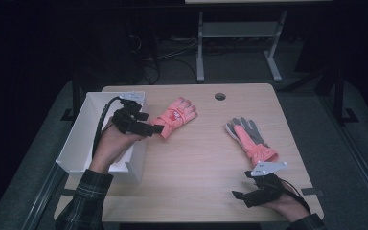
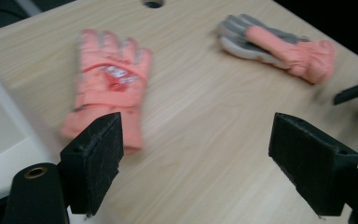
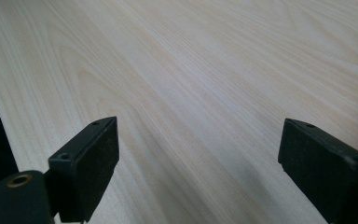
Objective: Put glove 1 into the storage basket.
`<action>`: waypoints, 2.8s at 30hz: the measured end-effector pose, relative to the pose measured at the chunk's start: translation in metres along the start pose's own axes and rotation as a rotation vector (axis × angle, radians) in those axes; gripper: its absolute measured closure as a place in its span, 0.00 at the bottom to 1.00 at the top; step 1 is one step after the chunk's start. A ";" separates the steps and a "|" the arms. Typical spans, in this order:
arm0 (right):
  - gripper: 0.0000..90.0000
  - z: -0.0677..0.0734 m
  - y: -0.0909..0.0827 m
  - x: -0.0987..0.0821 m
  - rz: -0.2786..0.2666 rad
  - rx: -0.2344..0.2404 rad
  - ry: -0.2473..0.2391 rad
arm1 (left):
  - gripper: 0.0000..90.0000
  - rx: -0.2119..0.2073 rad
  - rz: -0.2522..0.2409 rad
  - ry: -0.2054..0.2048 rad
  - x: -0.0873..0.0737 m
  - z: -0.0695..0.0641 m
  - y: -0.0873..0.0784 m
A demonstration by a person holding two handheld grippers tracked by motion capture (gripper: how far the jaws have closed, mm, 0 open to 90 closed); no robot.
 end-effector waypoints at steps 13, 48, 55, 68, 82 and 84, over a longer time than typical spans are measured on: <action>0.13 -0.001 0.000 0.000 0.001 -0.004 -0.002 | 0.20 -0.093 0.046 0.068 -0.019 -0.057 0.031; 0.59 -0.026 -0.011 0.050 -0.084 -0.079 0.059 | 0.19 -0.143 0.088 0.139 -0.130 -0.083 0.058; 1.00 -0.064 -0.018 0.068 -0.099 -0.158 0.078 | 0.19 -0.144 0.083 0.150 -0.137 -0.088 0.062; 1.00 -0.149 -0.022 0.062 -0.072 -0.287 0.104 | 0.19 -0.152 0.081 0.147 -0.140 -0.086 0.067; 1.00 -0.168 -0.019 0.024 0.031 -0.304 0.155 | 0.19 -0.156 0.099 0.148 -0.142 -0.086 0.068; 1.00 -0.163 -0.018 0.025 0.035 -0.285 0.147 | 0.19 -0.154 0.096 0.144 -0.142 -0.085 0.067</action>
Point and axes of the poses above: each handheld gripper's, and its own axes: y roughly forward along the jaws, x roughly out of its top, z roughly to its left, the point moved 8 cm from there along y, roughly forward along the jaws, and after that the axes turned 13 degrees about -z, right-handed, at the moved point
